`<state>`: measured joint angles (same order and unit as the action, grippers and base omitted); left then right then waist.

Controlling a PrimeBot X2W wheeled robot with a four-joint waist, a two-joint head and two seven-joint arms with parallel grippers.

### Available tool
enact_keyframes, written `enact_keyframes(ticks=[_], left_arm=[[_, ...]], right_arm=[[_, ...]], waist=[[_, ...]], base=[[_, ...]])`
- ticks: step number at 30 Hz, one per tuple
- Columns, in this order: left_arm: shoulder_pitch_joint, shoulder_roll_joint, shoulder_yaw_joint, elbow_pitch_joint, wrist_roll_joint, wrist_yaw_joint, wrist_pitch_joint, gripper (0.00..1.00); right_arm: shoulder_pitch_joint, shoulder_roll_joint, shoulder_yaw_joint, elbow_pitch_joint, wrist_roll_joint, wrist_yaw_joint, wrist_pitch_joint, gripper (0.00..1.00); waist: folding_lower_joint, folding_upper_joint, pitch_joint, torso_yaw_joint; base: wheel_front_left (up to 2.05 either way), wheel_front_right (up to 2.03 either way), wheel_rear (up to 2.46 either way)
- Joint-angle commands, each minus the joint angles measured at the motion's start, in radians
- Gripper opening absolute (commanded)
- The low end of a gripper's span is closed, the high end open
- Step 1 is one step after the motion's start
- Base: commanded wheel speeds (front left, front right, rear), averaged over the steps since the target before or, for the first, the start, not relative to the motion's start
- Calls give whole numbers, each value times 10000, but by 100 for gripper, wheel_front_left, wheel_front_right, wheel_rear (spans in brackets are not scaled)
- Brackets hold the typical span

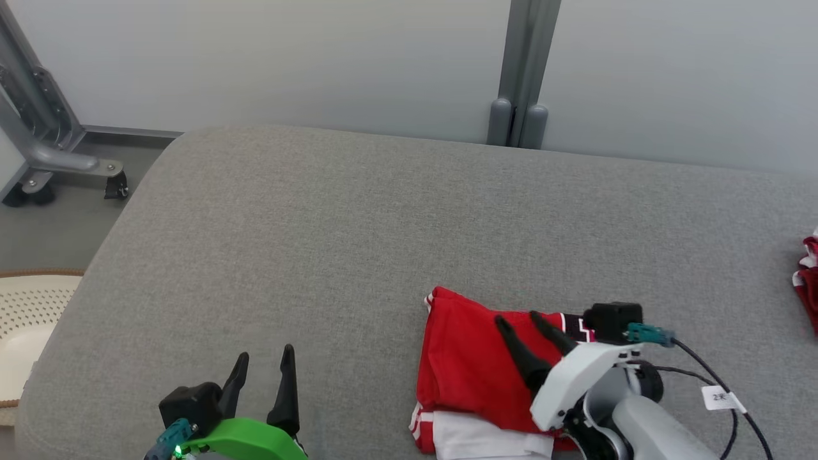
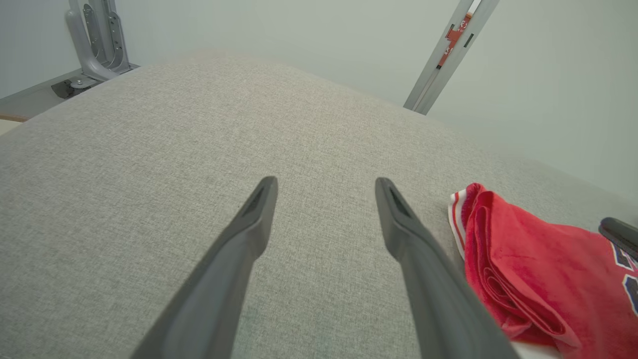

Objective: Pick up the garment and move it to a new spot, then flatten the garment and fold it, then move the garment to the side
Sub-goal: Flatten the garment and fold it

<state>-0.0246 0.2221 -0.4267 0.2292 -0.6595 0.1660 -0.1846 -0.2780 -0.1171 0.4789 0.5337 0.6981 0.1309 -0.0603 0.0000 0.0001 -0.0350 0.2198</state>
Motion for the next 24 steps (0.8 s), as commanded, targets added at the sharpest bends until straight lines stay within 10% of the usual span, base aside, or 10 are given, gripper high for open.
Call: enact_keyframes(ticks=[1, 24], left_arm=[[-195, -8, -44, 17, 64, -58, -57, 100], [42, -473, 646, 381, 904, -614, -807, 100]], right_arm=[[153, -137, -275, -52, -273, -7, -255, 100], [2715, 411, -4791, -2634, -5007, -7, -1941, 100]], waist=[[0, -1, -7, -147], [0, -1, -524, -1730]], base=[[0, 0, 0], [0, 0, 0]])
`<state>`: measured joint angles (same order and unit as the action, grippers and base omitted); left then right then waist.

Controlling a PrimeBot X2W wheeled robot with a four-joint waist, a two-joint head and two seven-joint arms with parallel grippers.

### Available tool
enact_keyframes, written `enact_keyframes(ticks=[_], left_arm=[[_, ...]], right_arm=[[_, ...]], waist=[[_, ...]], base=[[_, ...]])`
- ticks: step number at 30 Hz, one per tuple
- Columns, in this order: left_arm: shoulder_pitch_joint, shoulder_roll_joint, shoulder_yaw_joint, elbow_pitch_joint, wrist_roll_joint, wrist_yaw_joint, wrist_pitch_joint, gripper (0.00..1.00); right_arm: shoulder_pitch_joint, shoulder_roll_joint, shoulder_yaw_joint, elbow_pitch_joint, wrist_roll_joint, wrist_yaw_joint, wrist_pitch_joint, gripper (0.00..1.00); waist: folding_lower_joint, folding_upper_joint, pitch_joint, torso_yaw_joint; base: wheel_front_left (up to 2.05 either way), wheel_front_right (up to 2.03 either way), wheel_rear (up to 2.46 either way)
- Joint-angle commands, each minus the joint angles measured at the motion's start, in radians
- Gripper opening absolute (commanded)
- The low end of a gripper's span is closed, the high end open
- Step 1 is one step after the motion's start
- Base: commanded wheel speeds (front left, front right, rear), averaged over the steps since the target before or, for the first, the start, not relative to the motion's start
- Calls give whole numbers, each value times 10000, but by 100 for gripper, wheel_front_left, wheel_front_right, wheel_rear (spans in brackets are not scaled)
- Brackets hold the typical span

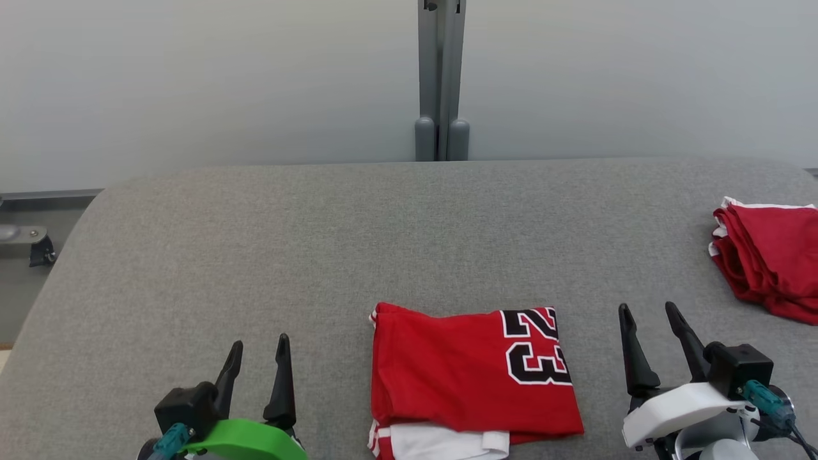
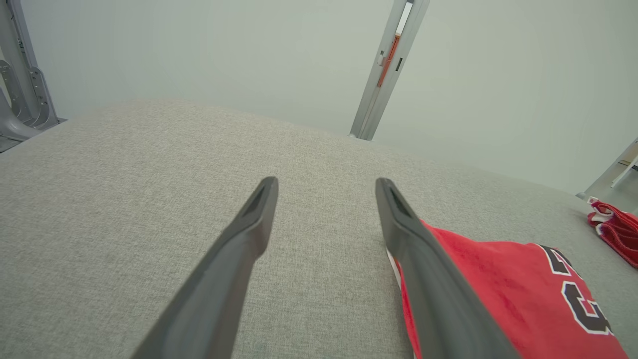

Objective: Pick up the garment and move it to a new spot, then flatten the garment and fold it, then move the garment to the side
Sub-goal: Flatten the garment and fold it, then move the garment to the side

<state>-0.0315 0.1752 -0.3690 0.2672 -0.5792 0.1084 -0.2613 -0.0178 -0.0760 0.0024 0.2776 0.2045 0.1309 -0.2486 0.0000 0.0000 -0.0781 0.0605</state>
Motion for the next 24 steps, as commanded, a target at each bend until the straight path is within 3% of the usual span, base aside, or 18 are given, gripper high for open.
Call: enact_keyframes(ticks=[1, 24], left_arm=[[182, -38, 129, -9, 170, -60, -40, 100], [387, -533, 970, 412, 1298, -607, -38, 100]], right_arm=[[174, 47, -54, -121, -64, -7, -70, 100], [170, 243, 80, -79, -304, -7, -73, 100]], waist=[[0, 0, -98, -160], [0, 0, 6, 15]], base=[[0, 0, 0], [0, 0, 0]])
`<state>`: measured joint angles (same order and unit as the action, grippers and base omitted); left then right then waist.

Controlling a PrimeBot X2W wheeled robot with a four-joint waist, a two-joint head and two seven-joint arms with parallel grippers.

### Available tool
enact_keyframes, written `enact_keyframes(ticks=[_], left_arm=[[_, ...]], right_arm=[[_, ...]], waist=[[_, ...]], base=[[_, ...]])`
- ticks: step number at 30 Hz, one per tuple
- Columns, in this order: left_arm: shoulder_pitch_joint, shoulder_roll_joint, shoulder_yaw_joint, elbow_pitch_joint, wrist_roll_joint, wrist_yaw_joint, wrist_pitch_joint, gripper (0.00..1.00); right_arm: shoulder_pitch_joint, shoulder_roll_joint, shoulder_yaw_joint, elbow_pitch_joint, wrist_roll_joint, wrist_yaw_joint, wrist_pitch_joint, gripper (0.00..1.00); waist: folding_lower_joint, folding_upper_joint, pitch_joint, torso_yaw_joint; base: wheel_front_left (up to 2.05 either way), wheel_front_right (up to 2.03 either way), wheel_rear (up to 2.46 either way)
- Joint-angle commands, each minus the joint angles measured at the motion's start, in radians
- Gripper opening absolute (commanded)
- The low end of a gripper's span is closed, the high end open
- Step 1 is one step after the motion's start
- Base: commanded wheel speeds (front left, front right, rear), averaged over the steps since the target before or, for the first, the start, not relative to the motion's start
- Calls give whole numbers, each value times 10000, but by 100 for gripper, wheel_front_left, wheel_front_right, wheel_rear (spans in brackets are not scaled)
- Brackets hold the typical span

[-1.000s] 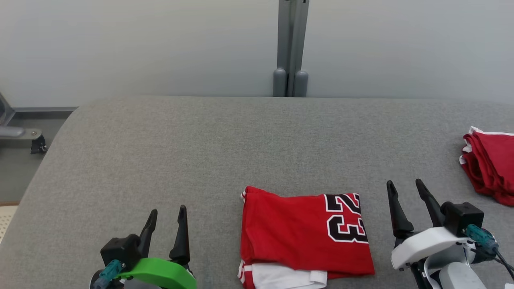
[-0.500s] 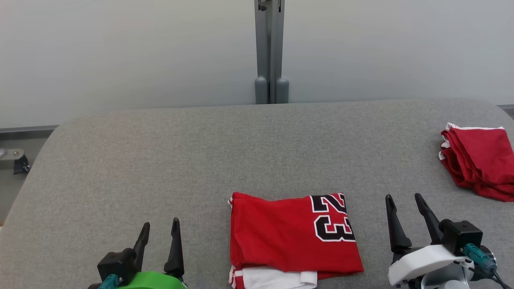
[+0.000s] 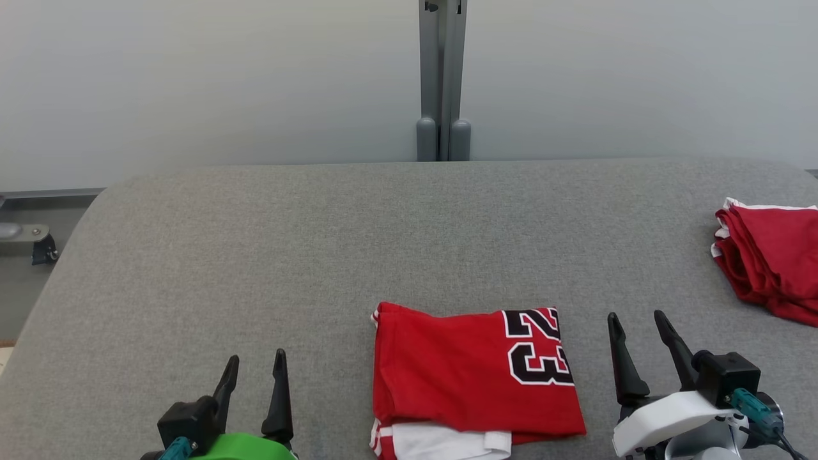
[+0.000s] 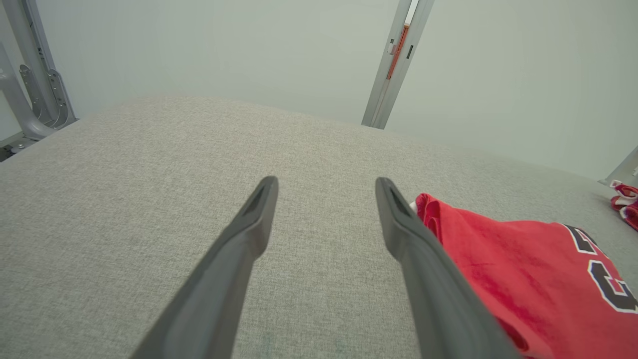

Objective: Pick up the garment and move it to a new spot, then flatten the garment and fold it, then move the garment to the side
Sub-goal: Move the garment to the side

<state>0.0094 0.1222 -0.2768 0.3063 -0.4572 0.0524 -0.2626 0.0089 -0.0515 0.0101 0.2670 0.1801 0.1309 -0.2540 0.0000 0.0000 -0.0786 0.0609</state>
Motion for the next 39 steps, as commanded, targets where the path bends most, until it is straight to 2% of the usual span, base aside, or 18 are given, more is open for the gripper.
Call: enact_keyframes(ticks=[1, 4, 8, 15, 23, 30, 31, 32, 33, 34, 39], left_arm=[[-22, -20, 64, 20, 105, -60, -25, 100], [-57, -49, 95, 39, 144, -108, -25, 100], [-148, -104, 116, 62, 225, -170, -25, 100], [-305, -215, 82, 90, 367, -202, -14, 100], [-427, -262, 199, 105, 457, -250, -15, 100], [-415, -289, 330, 157, 541, -318, -15, 100], [-397, -291, 347, 160, 562, -329, -15, 100], [-386, -293, 342, 162, 586, -345, -15, 100], [-369, -298, 340, 163, 613, -336, -15, 100], [-356, -300, 330, 165, 622, -344, -15, 100], [-217, -270, 293, 168, 684, -375, -13, 100]], right_arm=[[-114, -3, 11, 58, -82, -7, 47, 100], [-199, -1, -20, 153, -135, -7, 324, 100], [-409, -32, -162, 448, -312, -7, 1204, 100], [-943, -277, -55, 1465, 22, -9, 2775, 100], [-1373, -454, 112, 2686, 737, -9, 3387, 100], [-1694, -456, 544, 3528, 1470, -7, 3736, 100], [-1750, -445, 634, 3655, 1561, -7, 3757, 98], [-1795, -444, 693, 3746, 1606, -7, 3745, 49], [-1861, -433, 766, 3844, 1668, -7, 3717, 29], [-1910, -431, 835, 3932, 1709, -7, 3698, 0], [-2253, -569, 1112, 4095, 2022, -9, 3337, 0]], waist=[[0, 0, 27, 30], [0, 0, 102, 115], [0, 0, 273, 332], [0, 0, 660, 1023], [0, 0, 986, 1756], [0, 0, 1010, 1941], [0, 0, 997, 1920], [0, 0, 987, 1894], [0, 0, 973, 1840], [0, 0, 963, 1795], [0, 0, 883, 1277]], base=[[0, 0, 0], [0, 0, 0], [0, 0, 0], [0, 0, 0], [0, 0, 0], [0, 0, 0], [0, 0, 0], [0, 0, 0], [0, 0, 0], [0, 0, 0], [0, 0, 0]])
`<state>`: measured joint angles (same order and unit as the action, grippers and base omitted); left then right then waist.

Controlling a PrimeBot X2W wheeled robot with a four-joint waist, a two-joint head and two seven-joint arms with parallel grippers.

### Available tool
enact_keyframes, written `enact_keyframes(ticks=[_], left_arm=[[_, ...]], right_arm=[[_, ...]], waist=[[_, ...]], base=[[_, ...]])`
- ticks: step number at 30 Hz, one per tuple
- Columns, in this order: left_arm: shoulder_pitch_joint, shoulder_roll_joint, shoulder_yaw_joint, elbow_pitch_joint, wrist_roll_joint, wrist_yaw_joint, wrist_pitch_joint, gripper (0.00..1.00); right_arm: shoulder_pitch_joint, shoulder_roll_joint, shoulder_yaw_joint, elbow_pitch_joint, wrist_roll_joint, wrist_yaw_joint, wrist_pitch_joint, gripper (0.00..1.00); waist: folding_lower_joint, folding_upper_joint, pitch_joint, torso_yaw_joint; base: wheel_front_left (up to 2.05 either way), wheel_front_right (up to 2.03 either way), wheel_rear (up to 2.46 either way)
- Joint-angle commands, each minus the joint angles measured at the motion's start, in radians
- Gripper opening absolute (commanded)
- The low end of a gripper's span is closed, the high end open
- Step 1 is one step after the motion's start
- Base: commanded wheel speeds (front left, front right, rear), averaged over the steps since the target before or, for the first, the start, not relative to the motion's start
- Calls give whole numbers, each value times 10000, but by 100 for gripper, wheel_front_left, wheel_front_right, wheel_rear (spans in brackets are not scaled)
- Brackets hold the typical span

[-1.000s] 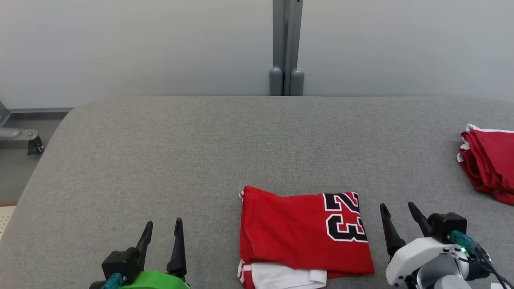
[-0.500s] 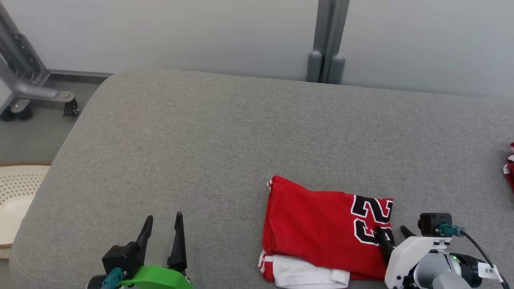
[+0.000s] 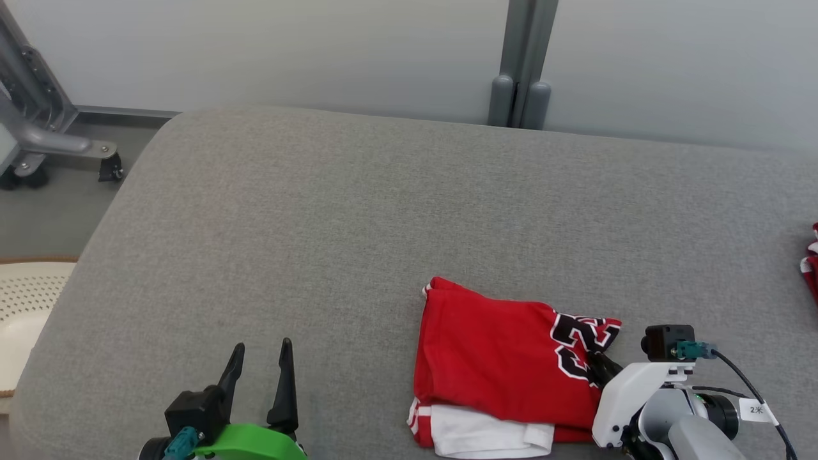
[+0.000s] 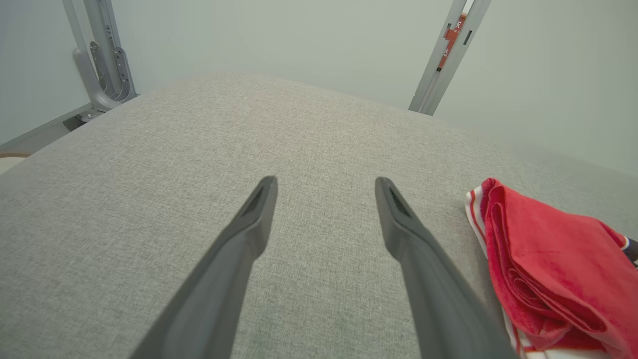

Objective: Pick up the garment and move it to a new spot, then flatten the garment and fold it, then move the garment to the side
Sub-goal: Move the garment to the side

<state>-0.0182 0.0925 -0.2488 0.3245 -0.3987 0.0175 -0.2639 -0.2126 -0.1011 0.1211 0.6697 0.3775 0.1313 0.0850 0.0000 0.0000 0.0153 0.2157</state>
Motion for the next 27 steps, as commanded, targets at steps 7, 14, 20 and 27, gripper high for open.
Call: enact_keyframes(ticks=[7, 14, 20, 27], left_arm=[[127, -39, -122, -104, 107, -94, -1, 100], [-152, -161, -209, -236, 148, -132, -1, 100], [-486, -241, -347, -193, 225, -212, 0, 100], [-700, -233, -367, -87, 336, -245, -1, 100]], right_arm=[[-314, -916, 213, -392, 140, -19, -149, 0], [-429, -1712, -87, -1304, -8, -17, 60, 0], [-284, -1679, -551, -1891, -60, -16, 123, 0], [-158, -1418, -808, -2209, -215, -16, 98, 0]], waist=[[0, 0, -50, -1890], [0, 0, 357, -4158], [0, 0, 745, -5620], [0, 0, 900, -6332]], base=[[0, 0, 0], [0, 0, 0], [0, 0, 0], [0, 0, 0]])
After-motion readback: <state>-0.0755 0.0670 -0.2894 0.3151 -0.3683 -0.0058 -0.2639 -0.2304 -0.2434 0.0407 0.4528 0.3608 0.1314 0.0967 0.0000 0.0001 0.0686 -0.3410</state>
